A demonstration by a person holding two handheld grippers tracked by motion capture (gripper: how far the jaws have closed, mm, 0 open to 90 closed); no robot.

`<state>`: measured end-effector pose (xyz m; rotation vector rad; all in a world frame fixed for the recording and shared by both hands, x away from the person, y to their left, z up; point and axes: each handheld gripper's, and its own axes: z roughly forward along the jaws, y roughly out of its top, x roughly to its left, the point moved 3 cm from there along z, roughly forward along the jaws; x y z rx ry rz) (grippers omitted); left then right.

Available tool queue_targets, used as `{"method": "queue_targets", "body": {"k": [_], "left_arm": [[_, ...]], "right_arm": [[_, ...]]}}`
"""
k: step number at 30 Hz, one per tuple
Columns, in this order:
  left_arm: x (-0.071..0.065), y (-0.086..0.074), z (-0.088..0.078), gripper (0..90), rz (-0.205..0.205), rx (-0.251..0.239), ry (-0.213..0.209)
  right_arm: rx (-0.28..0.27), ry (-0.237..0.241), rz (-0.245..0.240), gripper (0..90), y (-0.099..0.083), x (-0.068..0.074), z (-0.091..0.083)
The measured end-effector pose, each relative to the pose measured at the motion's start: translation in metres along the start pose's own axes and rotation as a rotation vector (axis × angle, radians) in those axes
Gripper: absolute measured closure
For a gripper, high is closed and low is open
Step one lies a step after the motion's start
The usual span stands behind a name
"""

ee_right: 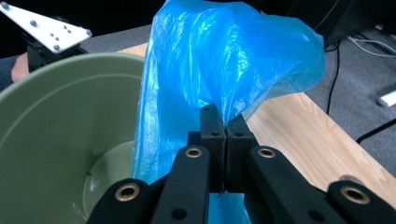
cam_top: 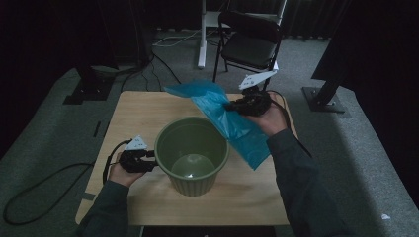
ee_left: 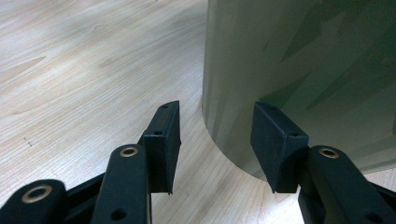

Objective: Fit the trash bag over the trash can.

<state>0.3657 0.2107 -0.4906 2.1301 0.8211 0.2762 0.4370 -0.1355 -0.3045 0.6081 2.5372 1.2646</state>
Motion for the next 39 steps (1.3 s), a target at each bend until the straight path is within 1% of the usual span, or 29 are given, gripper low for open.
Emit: {"method": "queue_targets", "body": {"k": [2, 4, 5, 8, 16, 17, 20, 21, 24, 28, 29, 30, 31, 32, 34, 37, 39], "left_arm": [[0.0, 0.0, 0.0, 52.5, 0.003, 0.001, 0.001], [-0.001, 0.001, 0.001, 52.5, 0.006, 0.001, 0.002], [-0.001, 0.001, 0.002, 52.4, 0.007, 0.001, 0.004], [-0.003, 0.003, 0.004, 52.5, 0.014, -0.001, 0.015], [-0.009, 0.01, 0.012, 52.4, 0.032, -0.001, 0.022], [-0.009, 0.011, 0.013, 52.5, 0.033, -0.003, 0.023], [-0.011, 0.013, 0.015, 52.5, 0.039, -0.003, 0.026], [-0.013, 0.014, 0.018, 52.5, 0.049, -0.006, 0.032], [-0.016, 0.017, 0.021, 52.5, 0.061, -0.005, 0.027], [-0.02, 0.021, 0.026, 52.6, 0.069, -0.007, 0.02], [-0.021, 0.022, 0.028, 52.6, 0.072, -0.008, 0.02], [-0.022, 0.023, 0.029, 52.6, 0.075, -0.008, 0.016], [-0.023, 0.024, 0.03, 52.6, 0.077, -0.01, 0.012], [-0.025, 0.025, 0.032, 52.6, 0.09, -0.009, 0.007], [-0.028, 0.026, 0.034, 52.6, 0.1, -0.008, -0.004], [-0.03, 0.027, 0.035, 52.3, 0.107, -0.008, -0.011], [-0.029, 0.027, 0.034, 51.4, 0.102, -0.009, -0.019]], "right_arm": [[-0.003, 0.004, -0.002, 89.0, 0.003, 0.002, 0.001], [-0.016, 0.023, -0.005, 89.0, 0.01, 0.006, 0.004], [-0.016, 0.025, -0.006, 89.0, 0.012, 0.007, 0.005], [-0.019, 0.041, -0.012, 89.1, 0.018, 0.013, 0.009], [-0.018, 0.068, -0.046, 89.1, 0.036, 0.03, 0.026], [-0.024, 0.078, -0.049, 89.1, 0.041, 0.034, 0.03], [-0.026, 0.082, -0.053, 89.1, 0.043, 0.036, 0.032], [-0.038, 0.099, -0.055, 89.1, 0.051, 0.042, 0.038], [-0.039, 0.105, -0.055, 89.1, 0.056, 0.045, 0.044], [-0.048, 0.129, -0.064, 89.1, 0.065, 0.055, 0.055], [-0.048, 0.129, -0.064, 89.1, 0.065, 0.055, 0.055], [-0.052, 0.138, -0.063, 89.1, 0.069, 0.058, 0.058], [-0.052, 0.138, -0.063, 89.1, 0.069, 0.058, 0.058], [-0.061, 0.145, -0.066, 89.1, 0.071, 0.06, 0.059], [-0.069, 0.147, -0.066, 89.1, 0.074, 0.061, 0.061], [-0.074, 0.151, -0.068, 89.1, 0.075, 0.063, 0.061], [-0.071, 0.146, -0.069, 89.1, 0.073, 0.062, 0.06]]}}
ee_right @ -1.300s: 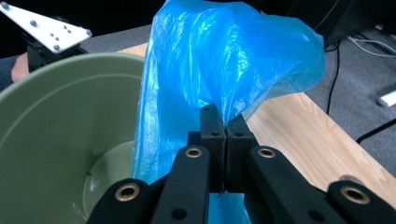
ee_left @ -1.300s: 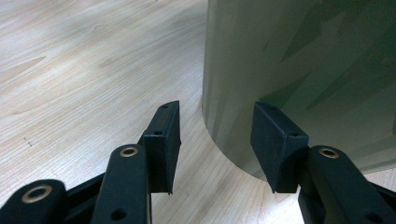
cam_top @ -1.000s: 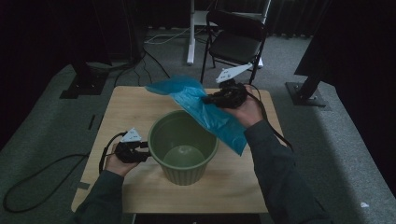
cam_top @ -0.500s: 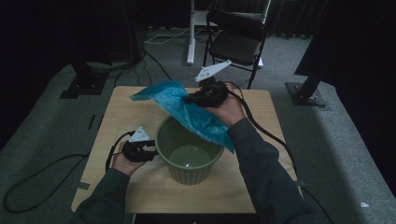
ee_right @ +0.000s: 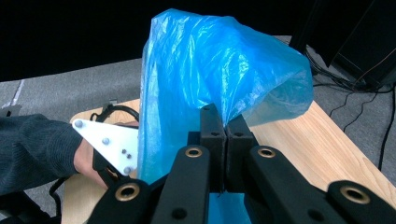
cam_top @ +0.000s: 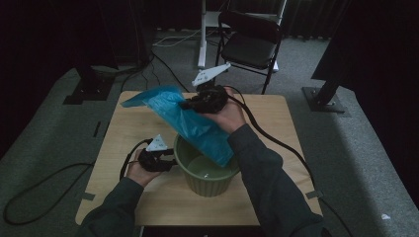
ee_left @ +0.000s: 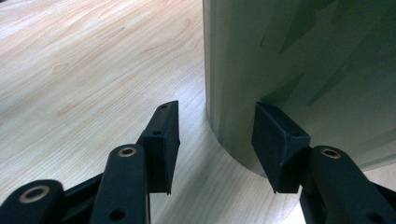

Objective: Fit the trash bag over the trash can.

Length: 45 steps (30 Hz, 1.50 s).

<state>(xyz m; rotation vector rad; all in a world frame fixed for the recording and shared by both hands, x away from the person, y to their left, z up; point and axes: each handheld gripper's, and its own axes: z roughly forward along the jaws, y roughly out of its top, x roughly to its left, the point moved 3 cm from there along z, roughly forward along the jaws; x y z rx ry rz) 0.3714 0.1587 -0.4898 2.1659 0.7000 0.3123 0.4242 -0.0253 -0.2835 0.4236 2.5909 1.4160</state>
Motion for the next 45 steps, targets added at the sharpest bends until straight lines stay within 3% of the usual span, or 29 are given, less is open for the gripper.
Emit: {"method": "queue_targets", "body": {"k": [21, 29, 34, 39, 45], "left_arm": [[0.006, -0.001, -0.014, 52.1, -0.038, -0.04, 0.016], [0.012, -0.001, -0.027, 52.1, -0.068, -0.085, 0.035], [0.015, 0.002, -0.036, 51.6, -0.085, -0.097, 0.071], [0.017, 0.006, -0.041, 51.6, -0.087, -0.106, 0.089], [0.021, 0.011, -0.045, 51.6, -0.095, -0.126, 0.106]], "right_arm": [[0.035, -0.044, -0.004, 89.0, -0.03, -0.006, -0.011], [0.041, -0.065, 0.015, 89.0, -0.049, -0.012, -0.02], [0.047, -0.064, 0.054, 88.9, -0.066, -0.019, -0.025], [0.049, -0.059, 0.062, 88.9, -0.077, -0.019, -0.029], [0.039, -0.036, 0.066, 88.9, -0.081, -0.017, -0.032]]}}
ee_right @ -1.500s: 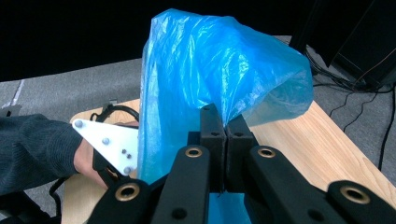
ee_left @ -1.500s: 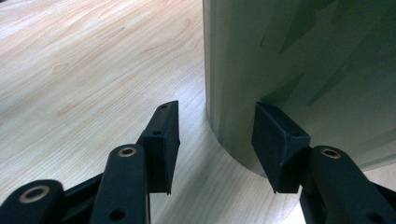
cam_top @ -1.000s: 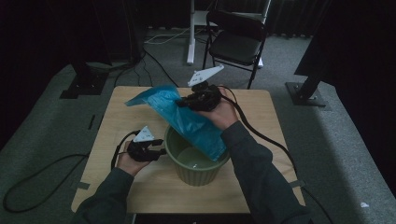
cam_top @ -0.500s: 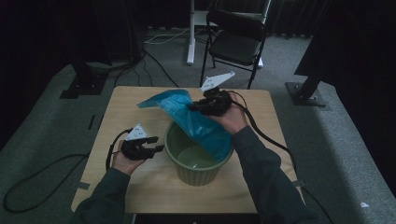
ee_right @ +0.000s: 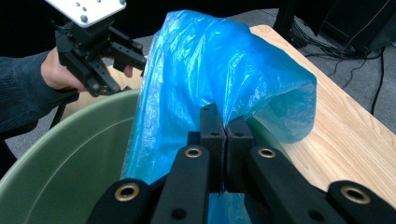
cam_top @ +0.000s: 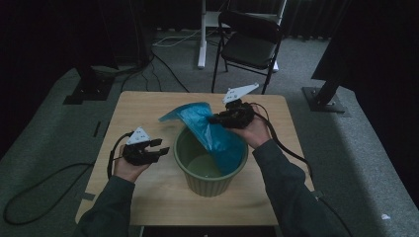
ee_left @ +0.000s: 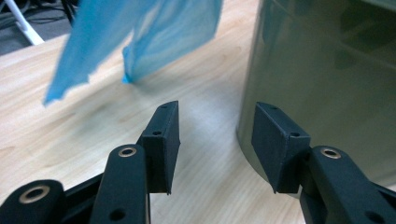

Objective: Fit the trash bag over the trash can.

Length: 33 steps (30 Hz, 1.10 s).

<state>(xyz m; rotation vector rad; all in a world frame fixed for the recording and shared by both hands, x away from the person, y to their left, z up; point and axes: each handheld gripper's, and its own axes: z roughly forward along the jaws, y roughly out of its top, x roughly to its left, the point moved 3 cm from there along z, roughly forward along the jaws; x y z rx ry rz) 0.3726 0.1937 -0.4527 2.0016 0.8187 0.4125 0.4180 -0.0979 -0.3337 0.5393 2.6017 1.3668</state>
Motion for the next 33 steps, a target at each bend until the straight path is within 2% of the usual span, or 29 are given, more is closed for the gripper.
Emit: {"method": "queue_targets", "body": {"k": [8, 12, 17, 20, 22, 24, 26, 30, 33], "left_arm": [[0.002, 0.018, 0.003, 52.7, 0.011, -0.042, 0.022], [0.004, 0.028, 0.007, 53.1, 0.008, -0.063, 0.027], [0.003, 0.041, 0.012, 52.8, 0.031, -0.076, 0.051], [0.003, 0.047, 0.013, 51.3, 0.032, -0.095, 0.057], [0.002, 0.056, 0.014, 51.4, 0.035, -0.129, 0.067], [-0.002, 0.062, 0.016, 52.3, 0.053, -0.136, 0.067], [-0.006, 0.066, 0.019, 57.6, 0.076, -0.136, 0.07], [-0.013, 0.07, 0.02, 81.6, 0.118, -0.129, 0.077], [-0.014, 0.07, 0.02, 88.7, 0.122, -0.117, 0.069]], "right_arm": [[-0.037, 0.049, 0.005, 88.9, 0.009, 0.002, -0.002], [-0.032, 0.053, 0.0, 88.9, 0.009, 0.003, -0.001], [-0.024, 0.061, -0.01, 88.9, 0.008, 0.006, 0.0], [-0.023, 0.066, -0.013, 88.8, 0.007, 0.006, 0.001], [-0.015, 0.071, -0.008, 88.8, 0.004, 0.006, 0.003], [-0.015, 0.074, -0.011, 88.8, 0.004, 0.007, 0.003], [-0.019, 0.086, -0.013, 88.7, 0.004, 0.008, 0.004], [0.003, 0.07, -0.022, 87.3, 0.002, 0.009, 0.006], [0.03, 0.068, -0.036, 82.5, 0.0, 0.009, 0.006]]}}
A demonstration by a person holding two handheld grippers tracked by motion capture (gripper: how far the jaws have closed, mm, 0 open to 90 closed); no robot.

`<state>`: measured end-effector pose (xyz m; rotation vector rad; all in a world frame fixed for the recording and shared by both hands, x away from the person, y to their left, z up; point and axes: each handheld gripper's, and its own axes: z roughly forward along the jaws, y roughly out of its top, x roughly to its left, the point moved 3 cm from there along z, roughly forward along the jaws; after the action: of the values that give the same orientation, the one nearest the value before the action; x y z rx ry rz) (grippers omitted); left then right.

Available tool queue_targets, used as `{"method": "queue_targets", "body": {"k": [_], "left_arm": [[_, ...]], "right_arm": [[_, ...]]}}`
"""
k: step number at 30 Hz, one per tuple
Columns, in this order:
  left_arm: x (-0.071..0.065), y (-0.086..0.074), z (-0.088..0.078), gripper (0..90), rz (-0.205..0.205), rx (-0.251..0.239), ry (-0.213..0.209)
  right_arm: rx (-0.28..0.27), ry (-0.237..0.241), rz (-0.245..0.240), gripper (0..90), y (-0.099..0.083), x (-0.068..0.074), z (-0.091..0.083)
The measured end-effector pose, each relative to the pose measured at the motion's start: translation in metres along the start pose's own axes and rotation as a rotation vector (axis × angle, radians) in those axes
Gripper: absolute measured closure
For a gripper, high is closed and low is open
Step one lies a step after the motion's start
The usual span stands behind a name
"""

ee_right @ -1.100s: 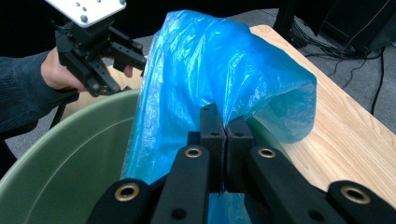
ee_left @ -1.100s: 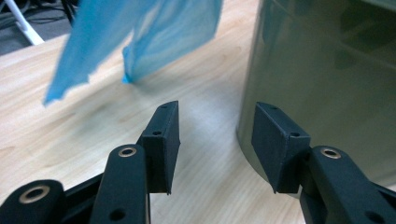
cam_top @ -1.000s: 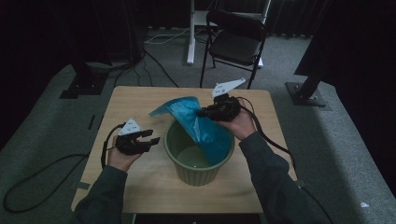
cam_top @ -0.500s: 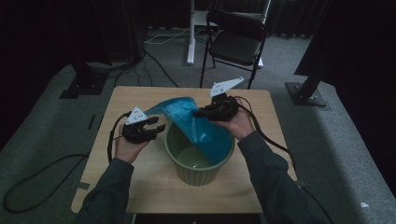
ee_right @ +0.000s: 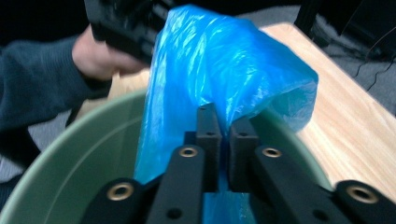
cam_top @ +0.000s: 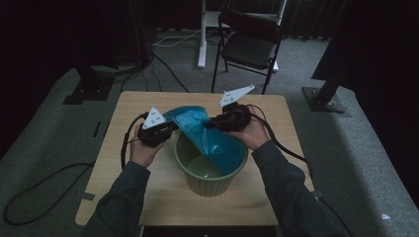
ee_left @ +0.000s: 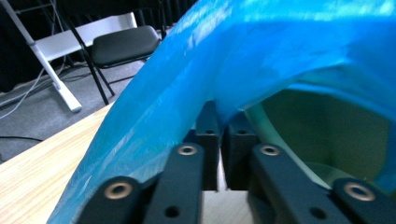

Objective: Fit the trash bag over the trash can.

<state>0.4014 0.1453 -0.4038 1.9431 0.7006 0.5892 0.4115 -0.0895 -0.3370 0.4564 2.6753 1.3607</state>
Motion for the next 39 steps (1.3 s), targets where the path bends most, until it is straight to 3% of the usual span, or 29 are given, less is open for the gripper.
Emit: {"method": "queue_targets", "body": {"k": [3, 7, 14, 19, 22, 23, 24, 25, 26, 27, 28, 29, 35, 37, 39], "left_arm": [[0.001, 0.0, -0.002, 89.2, 0.014, 0.007, 0.009], [-0.001, 0.003, -0.002, 89.1, 0.026, 0.01, 0.012], [-0.007, 0.006, 0.001, 89.0, 0.047, 0.015, 0.006], [-0.012, 0.01, 0.001, 89.1, 0.062, 0.006, 0.007], [-0.012, 0.01, -0.001, 89.1, 0.063, 0.0, 0.006], [-0.012, 0.01, -0.002, 89.1, 0.067, -0.004, 0.004], [-0.012, 0.01, -0.002, 89.1, 0.067, -0.004, 0.004], [-0.012, 0.01, -0.004, 89.1, 0.069, -0.005, 0.002], [-0.012, 0.01, -0.004, 89.2, 0.069, -0.005, 0.002], [-0.012, 0.01, -0.005, 89.2, 0.073, -0.003, 0.004], [-0.012, 0.01, -0.005, 89.2, 0.073, -0.003, 0.004], [-0.01, 0.008, -0.006, 89.2, 0.07, -0.004, 0.008], [-0.006, 0.004, -0.009, 89.3, 0.049, -0.008, 0.015], [-0.006, 0.004, -0.009, 89.3, 0.049, -0.01, 0.015], [-0.007, 0.006, -0.008, 89.3, 0.052, -0.014, 0.013]], "right_arm": [[0.043, -0.012, -0.01, 64.6, -0.007, -0.001, -0.002], [0.016, -0.04, -0.008, 56.8, -0.007, -0.004, -0.011], [-0.01, -0.035, -0.032, 52.9, 0.005, 0.004, -0.009], [0.004, -0.034, -0.069, 50.4, 0.016, 0.013, 0.008], [0.016, -0.036, -0.074, 50.8, 0.019, 0.015, 0.015], [0.032, -0.042, -0.082, 58.3, 0.02, 0.016, 0.021], [0.032, -0.042, -0.082, 58.3, 0.02, 0.016, 0.021], [0.052, -0.048, -0.079, 73.0, 0.019, 0.014, 0.025], [0.052, -0.048, -0.079, 73.0, 0.019, 0.014, 0.025], [0.076, -0.072, -0.074, 83.7, 0.017, 0.01, 0.025], [0.076, -0.072, -0.074, 83.7, 0.017, 0.01, 0.025], [0.08, -0.081, -0.065, 89.6, 0.014, 0.008, 0.021], [0.084, -0.111, -0.047, 90.0, 0.005, 0.004, 0.007], [0.07, -0.111, -0.017, 88.9, -0.002, -0.001, 0.001], [0.053, -0.107, -0.003, 72.3, -0.003, -0.002, -0.002]]}}
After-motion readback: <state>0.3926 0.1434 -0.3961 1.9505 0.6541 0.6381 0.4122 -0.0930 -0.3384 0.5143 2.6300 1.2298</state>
